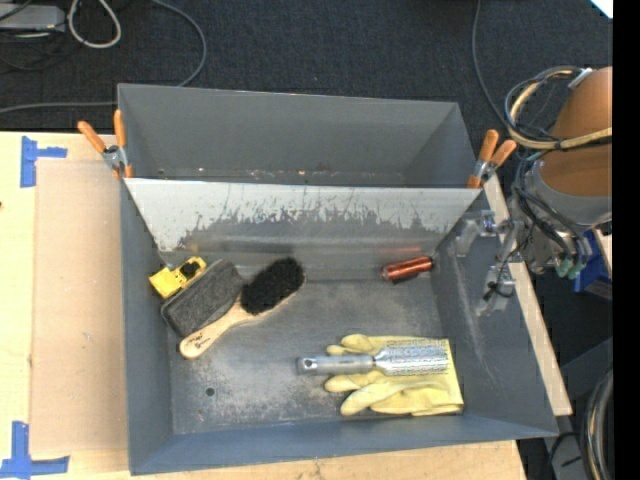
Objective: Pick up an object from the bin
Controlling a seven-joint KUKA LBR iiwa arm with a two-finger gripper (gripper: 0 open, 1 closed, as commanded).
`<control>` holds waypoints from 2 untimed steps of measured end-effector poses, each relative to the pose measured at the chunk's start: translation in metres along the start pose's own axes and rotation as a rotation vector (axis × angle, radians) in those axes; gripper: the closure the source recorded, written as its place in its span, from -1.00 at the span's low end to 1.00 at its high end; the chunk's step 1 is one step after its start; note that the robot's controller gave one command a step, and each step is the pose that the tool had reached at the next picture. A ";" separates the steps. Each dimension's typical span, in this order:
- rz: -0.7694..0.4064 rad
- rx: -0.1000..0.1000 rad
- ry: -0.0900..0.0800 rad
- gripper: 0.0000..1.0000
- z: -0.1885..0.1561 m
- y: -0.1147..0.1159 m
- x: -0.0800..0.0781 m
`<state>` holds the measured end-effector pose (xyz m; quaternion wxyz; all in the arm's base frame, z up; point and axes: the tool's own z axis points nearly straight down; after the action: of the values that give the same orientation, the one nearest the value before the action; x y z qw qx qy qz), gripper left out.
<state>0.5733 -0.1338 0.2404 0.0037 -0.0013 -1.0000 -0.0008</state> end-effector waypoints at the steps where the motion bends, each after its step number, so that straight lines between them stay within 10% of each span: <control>1: -0.005 0.001 -0.007 -1.00 -0.004 0.001 -0.002; 2: -0.147 0.002 -0.008 -1.00 0.141 0.054 0.043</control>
Offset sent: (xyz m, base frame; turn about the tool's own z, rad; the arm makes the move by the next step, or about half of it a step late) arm -0.0537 0.0656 -0.1704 -0.1805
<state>0.5295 -0.0792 0.1001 -0.0001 0.0721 -0.9974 -0.0002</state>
